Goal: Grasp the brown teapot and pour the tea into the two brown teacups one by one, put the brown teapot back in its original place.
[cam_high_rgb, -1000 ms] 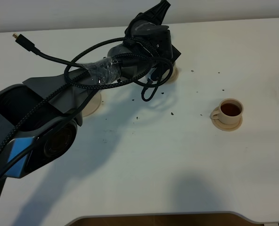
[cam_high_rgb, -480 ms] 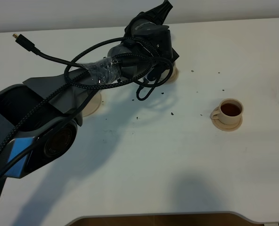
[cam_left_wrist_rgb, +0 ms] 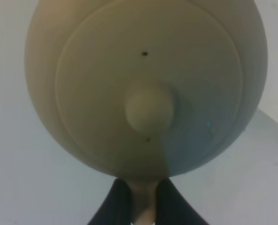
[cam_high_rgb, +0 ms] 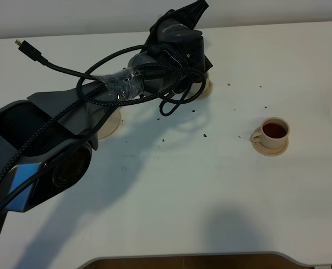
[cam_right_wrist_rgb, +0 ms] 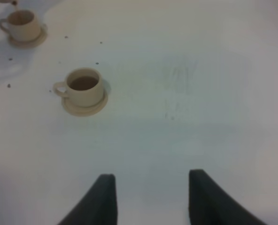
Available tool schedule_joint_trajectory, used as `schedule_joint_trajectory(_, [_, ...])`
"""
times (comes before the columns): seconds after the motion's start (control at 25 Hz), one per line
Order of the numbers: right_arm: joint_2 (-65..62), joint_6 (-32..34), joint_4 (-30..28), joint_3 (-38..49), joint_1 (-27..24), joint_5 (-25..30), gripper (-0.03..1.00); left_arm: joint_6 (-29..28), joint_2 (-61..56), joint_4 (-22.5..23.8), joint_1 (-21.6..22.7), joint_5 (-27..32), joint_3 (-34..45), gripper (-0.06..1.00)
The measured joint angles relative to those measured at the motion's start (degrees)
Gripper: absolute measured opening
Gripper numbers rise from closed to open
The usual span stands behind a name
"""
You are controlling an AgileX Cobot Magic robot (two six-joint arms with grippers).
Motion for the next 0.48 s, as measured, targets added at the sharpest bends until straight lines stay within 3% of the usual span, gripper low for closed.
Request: schedule_joint_trajectory(0.48, [0.0,0.0,0.0,0.0,0.0,0.0,0.38,2.3,0.0,0.2,0.0,-0.4,0.0,0.12])
